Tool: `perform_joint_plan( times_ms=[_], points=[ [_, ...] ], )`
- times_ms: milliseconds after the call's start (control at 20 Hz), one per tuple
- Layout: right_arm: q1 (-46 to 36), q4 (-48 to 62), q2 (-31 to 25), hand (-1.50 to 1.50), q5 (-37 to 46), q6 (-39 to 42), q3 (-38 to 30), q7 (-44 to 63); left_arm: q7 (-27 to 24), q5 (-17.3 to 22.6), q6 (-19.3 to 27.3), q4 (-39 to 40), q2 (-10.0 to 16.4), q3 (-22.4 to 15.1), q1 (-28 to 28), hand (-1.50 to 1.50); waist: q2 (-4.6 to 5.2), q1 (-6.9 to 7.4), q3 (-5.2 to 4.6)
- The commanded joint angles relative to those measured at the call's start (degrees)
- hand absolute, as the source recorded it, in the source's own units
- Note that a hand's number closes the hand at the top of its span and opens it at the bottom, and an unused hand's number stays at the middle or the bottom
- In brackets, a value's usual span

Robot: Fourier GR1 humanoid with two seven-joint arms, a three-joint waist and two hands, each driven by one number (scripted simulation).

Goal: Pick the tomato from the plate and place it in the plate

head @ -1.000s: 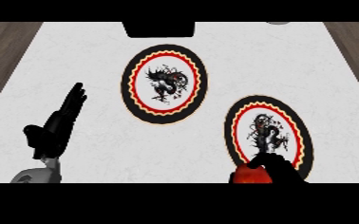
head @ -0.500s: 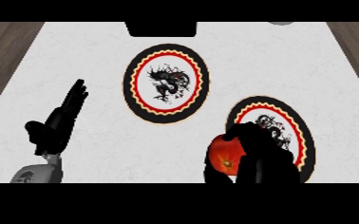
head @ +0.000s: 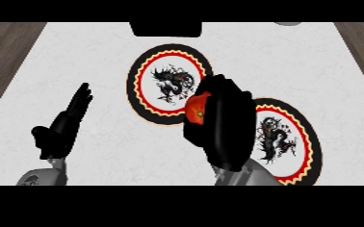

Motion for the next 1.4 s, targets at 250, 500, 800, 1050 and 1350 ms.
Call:
perform_joint_plan(
  times_ms=[250, 500, 800, 1050, 1350],
  points=[
    [-16.4, 26.6, 0.3, 1.50, -11.9, -17.6, 1.7, 7.0, -0.5, 0.9, -2.9, 1.9, 1.4, 0.8, -2.1, 0.00, 0.26, 1.16, -0.01],
    [-23.8, 39.9, 0.3, 1.50, -19.1, -25.0, -1.5, 2.1, -0.2, 1.1, -3.0, 1.2, 0.9, 0.5, -2.4, 0.00, 0.63, 2.44, -0.01],
    [-24.8, 46.0, 0.3, -1.50, -20.9, -37.2, -3.9, 5.1, 1.2, 0.2, -1.8, 1.3, 0.8, 0.5, -5.0, 0.00, 0.89, 3.39, -0.01],
    [-27.5, 52.5, 0.3, -1.50, -29.0, -41.0, -7.0, 2.0, 1.2, -1.2, -0.8, 1.1, -1.9, -2.0, -3.9, 0.00, 0.98, 3.84, 0.04],
    [-26.2, 52.3, 0.3, -1.50, -27.8, -57.9, -7.7, -1.2, 1.6, 0.0, -1.6, 1.6, -0.3, 0.0, -3.7, 0.00, 0.70, 2.53, 0.06]
  ],
)
